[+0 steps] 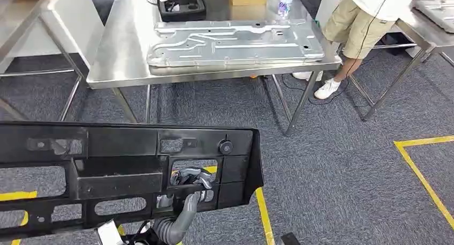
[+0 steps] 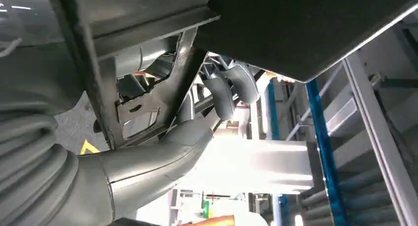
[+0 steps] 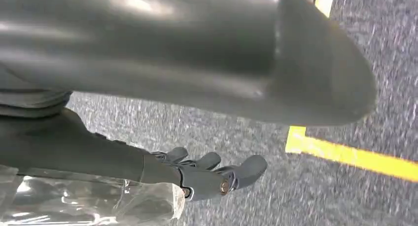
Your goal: Take the parts from the cabinet and place them on the table.
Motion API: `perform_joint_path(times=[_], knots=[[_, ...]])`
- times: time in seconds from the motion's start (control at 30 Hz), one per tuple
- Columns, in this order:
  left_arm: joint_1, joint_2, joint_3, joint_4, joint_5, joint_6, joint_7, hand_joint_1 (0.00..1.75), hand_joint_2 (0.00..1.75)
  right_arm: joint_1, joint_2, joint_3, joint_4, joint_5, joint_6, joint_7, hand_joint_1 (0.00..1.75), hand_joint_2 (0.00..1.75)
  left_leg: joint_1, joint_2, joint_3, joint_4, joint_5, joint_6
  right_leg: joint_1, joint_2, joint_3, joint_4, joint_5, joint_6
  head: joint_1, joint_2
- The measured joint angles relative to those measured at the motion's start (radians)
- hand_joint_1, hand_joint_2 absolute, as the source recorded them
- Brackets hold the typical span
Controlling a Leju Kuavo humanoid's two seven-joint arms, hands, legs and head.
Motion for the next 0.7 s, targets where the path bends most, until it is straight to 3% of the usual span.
perform_joint_path(times=[0.1, 0.13, 0.17, 0.2, 0.23, 0.27, 0.3, 0.33, 0.43, 0.5, 0.53, 0.6, 0.63, 0.67, 0.7], knots=[[0.0, 0.0, 0.0, 0.0, -0.001, 0.0, -0.001, 1.75, 1.75, 0.0, 0.001, 0.002, 0.0, 0.0, 0.0, 0.0, 0.0, 0.0, -0.004, 0.001, 0.003, 0.001, -0.007, 0.013, 0.0, -0.001, -0.122, 0.248, -0.109, 0.005, 0.002, 0.0], [0.001, 0.0, 0.0, 0.0, -0.002, -0.002, -0.001, 1.75, 1.75, 0.002, 0.001, 0.002, 0.0, 0.001, 0.0, 0.001, 0.0, 0.0, -0.005, 0.0, 0.005, 0.001, -0.009, 0.015, 0.0, -0.001, -0.151, 0.3, -0.118, 0.005, 0.002, 0.0], [0.001, 0.0, 0.0, 0.0, -0.003, -0.002, -0.002, 1.75, 1.75, 0.002, 0.001, 0.003, 0.0, 0.001, 0.0, 0.003, 0.0, 0.0, -0.005, -0.003, 0.008, 0.001, -0.01, 0.016, 0.0, -0.001, -0.154, 0.297, -0.104, 0.004, 0.002, 0.0], [0.001, 0.0, 0.0, 0.0, -0.003, -0.002, -0.002, 1.75, 1.75, 0.002, 0.001, 0.004, 0.0, 0.003, 0.0, 0.006, 0.0, 0.0, -0.005, -0.006, 0.011, 0.001, -0.013, 0.015, 0.0, -0.001, -0.135, 0.248, -0.07, 0.003, 0.003, 0.0], [0.001, 0.0, 0.0, 0.0, -0.003, -0.003, -0.002, 1.75, 1.75, 0.001, 0.001, 0.005, 0.0, 0.006, 0.0, 0.008, 0.0, 0.0, -0.005, -0.014, 0.016, 0.001, -0.015, 0.013, 0.0, 0.0, -0.099, 0.173, -0.028, 0.0, 0.002, 0.0], [0.001, 0.0, 0.0, 0.0, -0.004, -0.004, -0.004, 1.75, 1.75, 0.001, 0.001, 0.007, 0.0, 0.006, 0.0, 0.01, 0.0, 0.0, -0.005, -0.018, 0.023, 0.001, -0.018, 0.009, 0.0, 0.003, -0.045, 0.063, 0.023, -0.003, 0.003, 0.0], [0.0, 0.0, 0.0, 0.0, -0.004, -0.005, -0.005, 1.75, 1.75, 0.001, 0.0, 0.008, 0.0, 0.006, 0.0, 0.011, 0.0, 0.0, -0.005, -0.022, 0.025, 0.001, -0.021, 0.006, 0.0, 0.022, -0.004, -0.02, 0.041, -0.006, 0.003, 0.0], [0.0, 0.0, 0.0, 0.0, -0.004, -0.005, -0.005, 1.75, 1.75, 0.001, 0.0, 0.008, 0.0, 0.006, 0.0, 0.012, 0.0, 0.0, -0.013, -0.026, 0.024, 0.004, -0.025, -0.001, 0.006, 0.02, 0.001, -0.03, 0.037, -0.007, 0.002, 0.0], [0.001, 0.0, 0.0, 0.0, -0.004, -0.007, -0.007, 1.75, 1.75, 0.0, 0.0, 0.013, 0.0, 0.006, 0.0, 0.016, 0.0, 0.0, -0.006, -0.032, 0.024, -0.002, -0.024, -0.015, 0.012, 0.011, 0.001, -0.03, 0.036, -0.02, 0.002, 0.0], [0.0, 0.0, 0.001, -0.001, -0.004, -0.008, -0.008, 1.75, 1.75, -0.001, 0.001, 0.016, 0.0, 0.007, 0.0, 0.016, 0.0, 0.0, -0.005, -0.021, 0.011, 0.033, -0.053, -0.025, 0.005, 0.003, 0.006, -0.039, 0.043, -0.032, 0.001, 0.0], [-0.001, 0.0, 0.001, -0.001, -0.005, -0.008, -0.008, 1.75, 1.75, -0.002, 0.0, 0.016, 0.0, 0.005, 0.0, 0.016, 0.0, 0.0, -0.004, -0.016, -0.017, 0.096, -0.09, -0.028, 0.005, 0.001, 0.006, -0.039, 0.041, -0.038, -0.003, 0.0], [0.003, 0.001, 0.001, -0.001, -0.004, -0.008, -0.008, 1.75, 1.75, -0.001, 0.0, 0.016, 0.0, -0.003, 0.0, 0.015, 0.0, 0.0, -0.003, -0.014, -0.102, 0.274, -0.169, -0.036, 0.006, -0.003, 0.005, -0.038, 0.04, -0.041, -0.003, 0.0], [0.004, 0.001, 0.001, -0.001, -0.004, -0.008, -0.008, 1.75, 1.75, -0.001, 0.0, 0.016, 0.0, -0.003, 0.0, 0.014, 0.0, 0.0, -0.002, -0.014, -0.132, 0.335, -0.185, -0.038, 0.006, -0.004, 0.005, -0.038, 0.04, -0.041, -0.004, 0.0], [0.005, 0.002, 0.001, -0.001, -0.004, -0.008, -0.008, 1.75, 1.75, -0.001, 0.0, 0.016, 0.0, -0.003, 0.0, 0.014, 0.0, 0.0, -0.002, -0.013, -0.138, 0.342, -0.174, -0.039, 0.006, -0.005, 0.006, -0.038, 0.04, -0.04, -0.004, 0.0], [0.005, 0.003, 0.001, -0.001, -0.004, -0.008, -0.008, 1.75, 1.75, -0.001, 0.0, 0.016, 0.0, -0.004, 0.0, 0.014, 0.0, 0.0, 0.0, -0.013, -0.117, 0.296, -0.144, -0.04, 0.006, -0.005, 0.007, -0.038, 0.039, -0.04, -0.004, 0.0]])
